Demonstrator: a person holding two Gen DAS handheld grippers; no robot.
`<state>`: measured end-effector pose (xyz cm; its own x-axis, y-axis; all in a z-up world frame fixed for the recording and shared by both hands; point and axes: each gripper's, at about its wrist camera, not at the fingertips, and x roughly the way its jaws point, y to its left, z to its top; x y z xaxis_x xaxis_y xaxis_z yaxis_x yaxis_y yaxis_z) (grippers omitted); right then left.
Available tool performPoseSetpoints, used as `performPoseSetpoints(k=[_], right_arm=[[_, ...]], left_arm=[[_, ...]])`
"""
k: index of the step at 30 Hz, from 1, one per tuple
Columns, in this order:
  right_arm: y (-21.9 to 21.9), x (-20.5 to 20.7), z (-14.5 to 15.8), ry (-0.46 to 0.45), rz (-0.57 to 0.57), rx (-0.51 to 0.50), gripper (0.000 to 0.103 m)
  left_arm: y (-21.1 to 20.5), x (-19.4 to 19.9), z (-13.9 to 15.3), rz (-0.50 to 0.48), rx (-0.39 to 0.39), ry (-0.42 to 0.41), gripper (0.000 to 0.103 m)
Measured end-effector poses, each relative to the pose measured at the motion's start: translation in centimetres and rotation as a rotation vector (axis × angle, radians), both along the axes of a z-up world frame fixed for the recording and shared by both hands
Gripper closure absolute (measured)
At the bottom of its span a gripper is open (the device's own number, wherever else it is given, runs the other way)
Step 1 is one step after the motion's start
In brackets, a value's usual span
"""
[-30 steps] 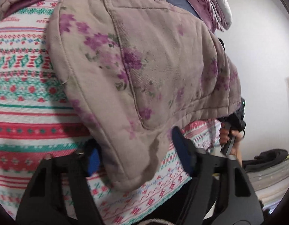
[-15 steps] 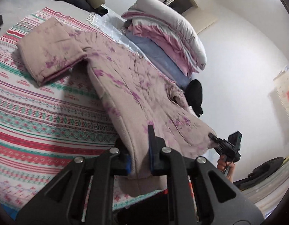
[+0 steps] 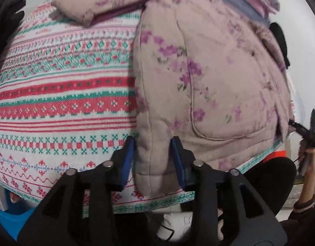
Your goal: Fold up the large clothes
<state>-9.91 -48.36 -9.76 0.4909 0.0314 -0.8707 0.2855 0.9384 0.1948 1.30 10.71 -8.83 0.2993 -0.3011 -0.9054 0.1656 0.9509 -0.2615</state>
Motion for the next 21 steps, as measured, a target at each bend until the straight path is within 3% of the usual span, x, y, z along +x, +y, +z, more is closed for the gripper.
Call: performPoseSetpoints(k=[3,6,8,11,13,16,18,21], right_arm=[[-0.4,-0.7,1.2,-0.031,-0.019,0.028,0.042],[-0.2,-1.3,3.7,-0.079,0.018,-0.014,0.036],[-0.1,-1.2,4.9,-0.098,0.042,-0.042,0.030],[0.5,-0.4,5.0,-0.101,0.039,-0.039,0.030],[1.3,0.2,4.7,-0.101,0.036,-0.041,0.030],[3.2,1.9,5.3,-0.120,0.049,-0.103,0.030],[4.4,2.7,6.4,-0.161,0.079,-0.112,0.030],[6.3,3.9,8.3,-0.217,0.112,-0.115,0.029]], left_arm=[[0.8,-0.4,1.9,0.018,-0.033,-0.058,0.040],[1.1,-0.4,3.8,0.005,-0.054,-0.142,0.028],[1.5,0.2,3.6,0.009,-0.075,-0.138,0.028],[0.4,1.0,1.1,0.001,-0.107,-0.044,0.028],[-2.0,0.0,-0.7,-0.106,-0.079,0.037,0.028],[-5.5,-2.4,-0.1,-0.293,0.134,-0.057,0.026],[-5.5,-2.2,0.8,-0.280,0.138,-0.074,0.026],[-3.3,-0.7,3.2,-0.197,0.049,-0.116,0.025]])
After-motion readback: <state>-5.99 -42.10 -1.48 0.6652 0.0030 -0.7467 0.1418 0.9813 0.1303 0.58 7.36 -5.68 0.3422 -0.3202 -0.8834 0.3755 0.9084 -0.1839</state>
